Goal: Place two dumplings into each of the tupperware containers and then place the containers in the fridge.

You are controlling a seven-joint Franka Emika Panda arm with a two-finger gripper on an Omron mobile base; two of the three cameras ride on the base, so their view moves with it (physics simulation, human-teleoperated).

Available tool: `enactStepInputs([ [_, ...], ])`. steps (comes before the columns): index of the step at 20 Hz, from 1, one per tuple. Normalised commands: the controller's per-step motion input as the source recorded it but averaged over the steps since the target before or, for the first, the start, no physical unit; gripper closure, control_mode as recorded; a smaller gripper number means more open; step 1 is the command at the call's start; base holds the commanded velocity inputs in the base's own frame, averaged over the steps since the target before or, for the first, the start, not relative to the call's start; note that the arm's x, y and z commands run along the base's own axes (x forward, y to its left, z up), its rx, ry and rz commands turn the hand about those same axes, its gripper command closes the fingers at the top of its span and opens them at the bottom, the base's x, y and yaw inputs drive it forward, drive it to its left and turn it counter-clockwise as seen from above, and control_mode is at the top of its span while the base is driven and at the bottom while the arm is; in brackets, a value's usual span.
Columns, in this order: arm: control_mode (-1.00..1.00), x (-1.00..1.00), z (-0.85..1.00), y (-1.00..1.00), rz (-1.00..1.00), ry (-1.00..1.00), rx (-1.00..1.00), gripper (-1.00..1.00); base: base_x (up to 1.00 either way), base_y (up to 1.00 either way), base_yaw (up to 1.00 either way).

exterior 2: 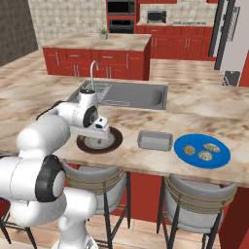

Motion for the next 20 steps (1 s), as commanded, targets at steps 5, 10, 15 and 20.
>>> enactStepInputs([
  [5, -1.00, -0.18, 0.10, -0.95, 0.00, 0.02, 0.00, -1.00, 0.00, 0.00, 0.00],
  [10, -1.00, 0.00, 0.03, -0.99, -0.01, 0.09, 0.00, -1.00, 0.00, 0.00, 0.00],
  [15, -1.00, 0.00, 0.00, -1.00, -0.05, 0.11, 0.00, -1.00, 0.00, 0.00, 0.00],
  [20, -1.00, 0.02, 0.00, -0.99, -0.11, 0.12, 0.00, -1.00, 0.00, 0.00, 0.00],
])
